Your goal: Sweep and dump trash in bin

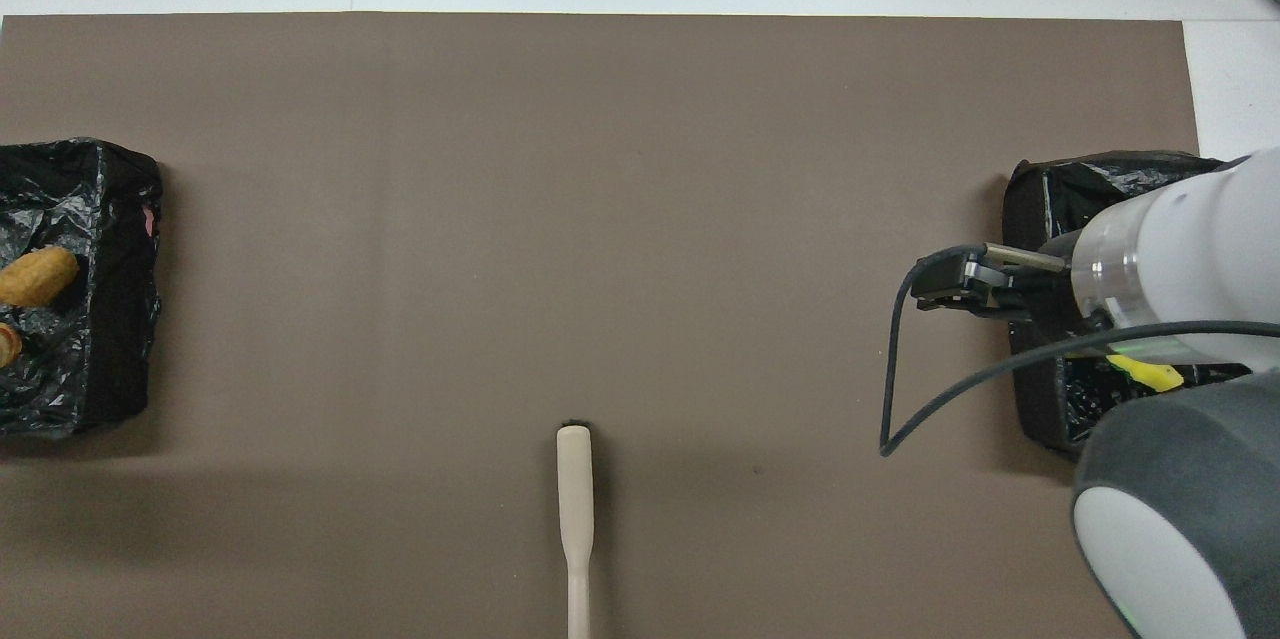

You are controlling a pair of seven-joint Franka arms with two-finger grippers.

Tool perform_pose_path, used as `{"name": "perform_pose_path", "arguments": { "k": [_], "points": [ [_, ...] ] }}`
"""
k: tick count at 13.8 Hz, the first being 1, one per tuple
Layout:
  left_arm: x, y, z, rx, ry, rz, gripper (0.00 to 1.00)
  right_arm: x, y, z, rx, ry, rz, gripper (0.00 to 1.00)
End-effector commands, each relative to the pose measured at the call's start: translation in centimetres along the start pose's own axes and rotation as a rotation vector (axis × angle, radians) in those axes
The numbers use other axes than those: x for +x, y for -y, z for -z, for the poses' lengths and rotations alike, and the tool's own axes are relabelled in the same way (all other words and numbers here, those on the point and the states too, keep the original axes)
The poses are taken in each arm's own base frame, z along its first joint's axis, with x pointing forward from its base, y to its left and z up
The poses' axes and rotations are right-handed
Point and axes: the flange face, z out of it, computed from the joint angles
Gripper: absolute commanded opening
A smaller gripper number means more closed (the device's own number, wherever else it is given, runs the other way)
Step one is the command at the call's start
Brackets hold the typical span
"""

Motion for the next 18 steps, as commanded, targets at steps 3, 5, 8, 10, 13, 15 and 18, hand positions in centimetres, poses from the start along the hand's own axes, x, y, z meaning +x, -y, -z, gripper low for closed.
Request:
{"name": "perform_pose_path", "arguments": {
  "k": [3,5,8,10,13,15,18],
  "points": [
    [1.2,1.3,3.2,0.119,0.179,-0.195,0.0,3.3,-2.9,2.2,-0.063,-0.01,0.064,1.0],
    [2.9,1.8,5.4,0.165,0.206,-0.239,0.0,3.9,-4.0,2.7,-0.069,-0.006,0.09,1.0],
    [3.8,2.0,6.8,0.193,0.21,-0.251,0.0,4.2,-4.6,2.7,-0.06,-0.013,0.099,1.0],
    [3.6,2.1,8.1,0.218,0.194,-0.233,0.0,4.3,-5.0,2.5,-0.047,-0.016,0.089,1.0],
    [3.7,2.5,13.7,0.349,0.151,-0.217,0.0,4.5,-5.9,2.2,-0.049,-0.008,0.088,1.0],
    [4.4,1.6,15.9,0.346,-0.009,-0.166,0.0,4.6,-6.1,2.3,-0.047,-0.009,0.083,1.0],
    [6.9,-0.6,17.1,0.238,-0.175,-0.018,0.0,4.7,-6.2,2.3,-0.047,-0.008,0.082,1.0]
  ]
}}
